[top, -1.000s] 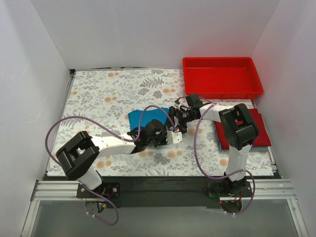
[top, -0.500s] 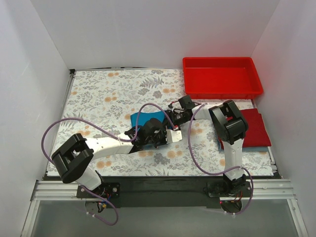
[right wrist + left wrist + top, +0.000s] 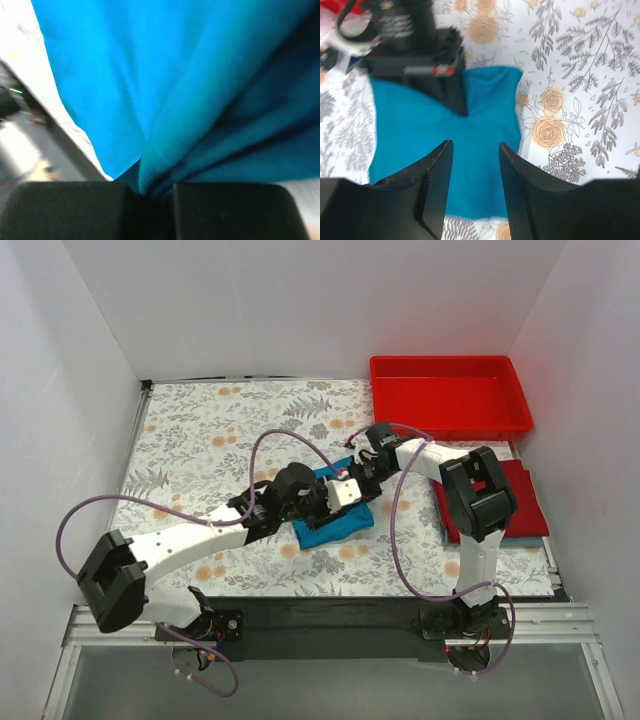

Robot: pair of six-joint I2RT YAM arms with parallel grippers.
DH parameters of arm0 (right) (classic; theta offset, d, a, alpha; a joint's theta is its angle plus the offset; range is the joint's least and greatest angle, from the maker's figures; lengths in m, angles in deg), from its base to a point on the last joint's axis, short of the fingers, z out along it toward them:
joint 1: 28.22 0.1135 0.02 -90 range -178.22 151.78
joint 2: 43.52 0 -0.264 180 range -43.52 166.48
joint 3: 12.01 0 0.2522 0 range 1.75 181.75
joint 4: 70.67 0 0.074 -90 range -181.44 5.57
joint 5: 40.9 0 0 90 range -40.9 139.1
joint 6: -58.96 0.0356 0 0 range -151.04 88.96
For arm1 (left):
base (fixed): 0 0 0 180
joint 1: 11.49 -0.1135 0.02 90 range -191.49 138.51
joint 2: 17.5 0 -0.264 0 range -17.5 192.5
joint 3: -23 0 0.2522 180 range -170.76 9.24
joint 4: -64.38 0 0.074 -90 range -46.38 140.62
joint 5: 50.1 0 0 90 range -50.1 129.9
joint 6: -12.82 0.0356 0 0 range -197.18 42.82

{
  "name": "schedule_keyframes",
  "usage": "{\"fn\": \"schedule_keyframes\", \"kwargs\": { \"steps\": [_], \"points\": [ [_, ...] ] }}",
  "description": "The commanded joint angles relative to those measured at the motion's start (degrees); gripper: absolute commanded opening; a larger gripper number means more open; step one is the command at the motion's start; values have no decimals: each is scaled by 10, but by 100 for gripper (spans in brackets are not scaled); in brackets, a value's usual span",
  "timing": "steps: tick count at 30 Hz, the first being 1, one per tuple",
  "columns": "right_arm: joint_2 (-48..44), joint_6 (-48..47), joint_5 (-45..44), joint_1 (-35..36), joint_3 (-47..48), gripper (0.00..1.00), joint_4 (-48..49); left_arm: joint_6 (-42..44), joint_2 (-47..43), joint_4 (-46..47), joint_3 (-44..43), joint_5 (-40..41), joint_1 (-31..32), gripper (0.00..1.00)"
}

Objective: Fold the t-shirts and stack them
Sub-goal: Neatly place the folded tshirt to the corner

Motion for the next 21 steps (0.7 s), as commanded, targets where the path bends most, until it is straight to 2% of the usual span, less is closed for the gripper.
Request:
{"fn": "schedule_keyframes", "kwargs": {
  "steps": [1, 6, 7, 8, 10, 11, 18, 21],
  "points": [
    [-66, -169, -127, -12, 12, 1, -162, -34, -67, -66, -15, 9, -10, 41],
    [-102, -275, -243, -43, -17, 1, -252, -8, -91, -76, -3, 40, -18, 44],
    [-108, -284, -250, -51, -19, 1, -258, -6, -90, -75, -1, 61, -18, 50],
    [-114, -293, -258, -57, -21, 1, -264, -5, -89, -74, -1, 69, -19, 62],
    [-139, -324, -289, -76, -28, 1, -267, -4, -88, -76, -1, 81, -22, 64],
    [-148, -331, -306, -82, -29, 1, -267, -2, -90, -76, -1, 81, -24, 80],
    [-223, -372, -347, -133, -20, 1, -297, 0, -95, -71, 13, 99, -43, 83],
    [-239, -384, -338, -160, -1, 1, -321, -1, -99, -67, 16, 98, -48, 84]
  ]
}}
